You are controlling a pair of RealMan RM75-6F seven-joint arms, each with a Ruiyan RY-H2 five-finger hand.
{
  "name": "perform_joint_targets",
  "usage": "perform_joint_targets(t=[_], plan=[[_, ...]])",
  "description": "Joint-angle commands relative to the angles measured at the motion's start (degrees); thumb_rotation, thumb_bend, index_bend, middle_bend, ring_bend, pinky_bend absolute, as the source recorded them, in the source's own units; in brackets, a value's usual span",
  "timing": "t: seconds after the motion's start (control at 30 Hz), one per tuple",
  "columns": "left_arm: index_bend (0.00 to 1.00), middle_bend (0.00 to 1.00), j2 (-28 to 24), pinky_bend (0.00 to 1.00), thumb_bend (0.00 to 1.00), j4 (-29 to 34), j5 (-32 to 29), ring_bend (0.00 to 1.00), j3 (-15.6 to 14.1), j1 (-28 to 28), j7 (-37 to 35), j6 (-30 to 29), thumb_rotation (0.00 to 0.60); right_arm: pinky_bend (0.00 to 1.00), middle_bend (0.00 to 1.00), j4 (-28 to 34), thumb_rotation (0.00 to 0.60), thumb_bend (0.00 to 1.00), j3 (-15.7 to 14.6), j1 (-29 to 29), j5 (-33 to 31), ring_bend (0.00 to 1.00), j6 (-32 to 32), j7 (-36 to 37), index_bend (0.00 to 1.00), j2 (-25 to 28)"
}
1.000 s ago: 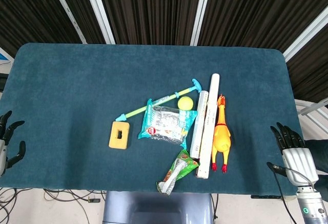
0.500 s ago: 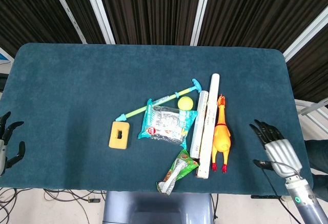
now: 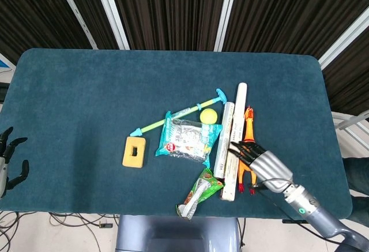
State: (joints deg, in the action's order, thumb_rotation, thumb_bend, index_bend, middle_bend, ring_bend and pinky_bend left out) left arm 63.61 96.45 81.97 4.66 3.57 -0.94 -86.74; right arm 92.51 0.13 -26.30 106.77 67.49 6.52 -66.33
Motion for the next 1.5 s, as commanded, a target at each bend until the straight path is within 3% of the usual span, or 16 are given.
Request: perform_joint_targets(t=[0.03, 0.57, 0.87, 1.33, 1.5], plan=[[0.20, 0.00, -0.1, 0.00, 0.49, 0.3, -0.3, 0.00, 0.1, 0.0, 0.1, 0.2, 0.600, 0.15, 0.03, 2.7, 0.600, 0.13, -1.1, -2.5, 2.2, 0.09, -2.9, -2.5, 0.00, -0.5], [0.20, 0.00, -0.8, 0.00, 0.49, 0.1, -0.2, 0.00, -0.1, 0.3, -0.1, 1.0, 0.600, 0.15, 0.03, 7.0, 0.600, 0.14, -3.2, -6.9, 1.9, 0.09, -14.0, -17.4, 0.00, -7.5], [0.20, 0.00, -0.9, 0.00, 0.49, 0.3, -0.7, 0.00, 0.0, 0.4, 0.1, 1.4, 0.600, 0.15, 0.03, 8.2, 0.600, 0.15, -2.0, -7.8, -2.9, 0.09, -19.7, -29.1, 0.00, -12.5], [0.20, 0.00, -1.3, 0.00, 0.49, 0.8, -1.8, 0.00, 0.2, 0.5, 0.3, 2.0, 0.600, 0.15, 0.14, 5.4, 0.600, 0.17, 0.3, -11.3, -9.9, 0.13, -25.8, -37.0, 0.00, -19.1], [0.20, 0.00, -1.5, 0.00, 0.49, 1.0, -2.1, 0.00, 0.3, 0.5, 0.4, 2.1, 0.600, 0.15, 0.20, 5.5, 0.600, 0.17, 1.5, -12.7, -13.6, 0.20, -28.1, -39.5, 0.03, -20.1]])
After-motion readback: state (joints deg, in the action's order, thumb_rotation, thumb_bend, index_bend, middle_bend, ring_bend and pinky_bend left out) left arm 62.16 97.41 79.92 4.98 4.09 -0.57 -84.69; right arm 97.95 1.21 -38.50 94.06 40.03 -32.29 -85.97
